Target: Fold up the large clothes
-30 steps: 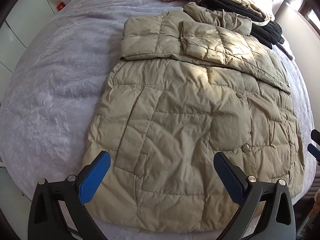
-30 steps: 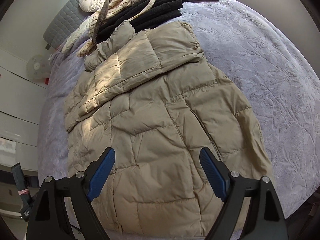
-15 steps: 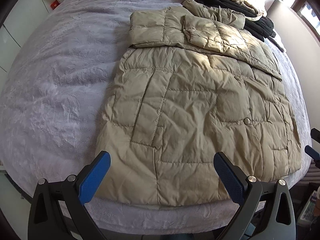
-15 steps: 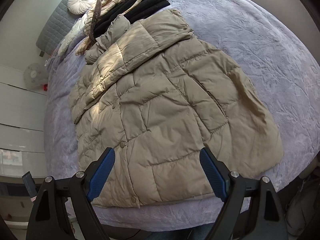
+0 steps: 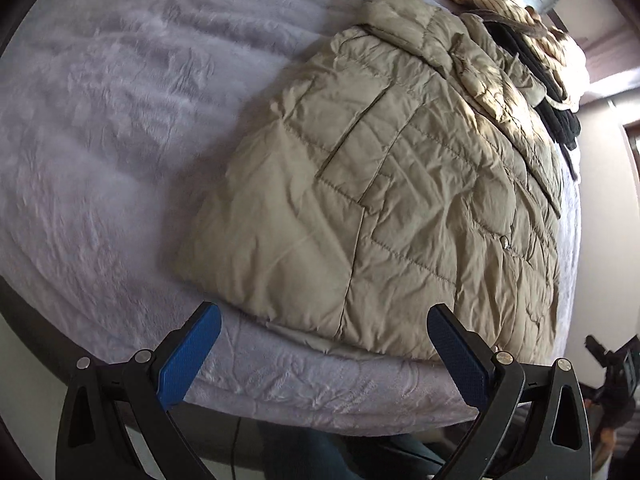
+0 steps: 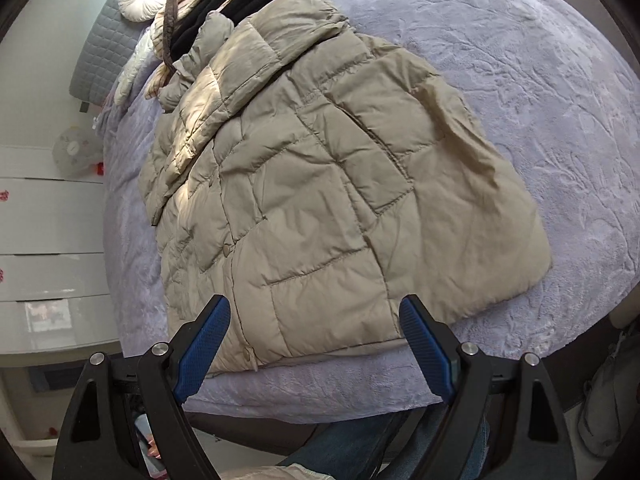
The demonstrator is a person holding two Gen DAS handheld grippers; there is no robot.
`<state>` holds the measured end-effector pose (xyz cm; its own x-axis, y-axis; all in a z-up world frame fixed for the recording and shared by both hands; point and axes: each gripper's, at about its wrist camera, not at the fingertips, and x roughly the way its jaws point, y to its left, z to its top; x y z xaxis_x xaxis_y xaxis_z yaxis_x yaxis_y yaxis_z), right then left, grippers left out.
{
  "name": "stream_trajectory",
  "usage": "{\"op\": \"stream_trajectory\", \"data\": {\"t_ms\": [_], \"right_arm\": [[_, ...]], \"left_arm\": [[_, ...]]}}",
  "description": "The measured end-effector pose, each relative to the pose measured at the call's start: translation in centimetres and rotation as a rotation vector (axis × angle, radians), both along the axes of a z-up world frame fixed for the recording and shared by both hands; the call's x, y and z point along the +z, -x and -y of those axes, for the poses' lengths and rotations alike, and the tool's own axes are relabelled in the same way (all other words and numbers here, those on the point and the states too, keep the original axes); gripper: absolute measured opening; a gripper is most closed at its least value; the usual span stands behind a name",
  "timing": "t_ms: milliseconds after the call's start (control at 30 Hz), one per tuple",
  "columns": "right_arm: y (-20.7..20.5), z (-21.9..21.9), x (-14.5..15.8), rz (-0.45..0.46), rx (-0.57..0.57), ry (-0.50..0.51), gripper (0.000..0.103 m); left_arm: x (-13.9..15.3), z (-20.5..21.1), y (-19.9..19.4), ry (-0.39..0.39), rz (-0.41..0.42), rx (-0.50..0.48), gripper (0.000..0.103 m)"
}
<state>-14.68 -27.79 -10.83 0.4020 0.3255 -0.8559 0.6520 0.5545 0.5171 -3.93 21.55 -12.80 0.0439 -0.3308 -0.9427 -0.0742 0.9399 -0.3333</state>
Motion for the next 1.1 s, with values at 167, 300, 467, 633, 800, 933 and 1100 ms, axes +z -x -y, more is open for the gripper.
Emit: {"op": "stream_trajectory", "data": {"t_ms": [167,300,467,633,800,933,1100], "right_arm": [[3.8,2.5,-2.8,-0.043,-0.119,-0.104,0.089],[5.7,3.7,-5.6,-0.054,-0.239,-0.194,0.089],[5.8,3.9,-7.9,-0.021,-0.326,-0.242,0.088],[5.4,3.8,-9.2,0.043,-0.426,-0.321,0.082],[5.4,3.5,-9.4,0.049,-0.493,-0.344,0.013],[4.3,3.3,-6.8,0.128,-0.442,-0.284,0.008],[1.8,3.6,-2.3,0.227,-0.377,-0.225,0.008]], "left_arm": [[-3.2,-1.1,0.7,0.1,-0.077,0.084,0.103],[-4.9,-0.2,0.2,0.093,-0.08,0.076,0.103],[-5.3,1.2,-1.3,0.103,-0.064,0.057,0.103],[-5.4,1.6,-2.4,0.117,-0.068,0.04,0.026],[-4.1,1.2,-3.0,0.183,-0.036,0.015,0.012],[-1.0,0.7,-4.1,0.253,0.036,-0.008,0.011],[3.0,1.5,-6.7,0.292,0.138,-0.062,0.011]]}}
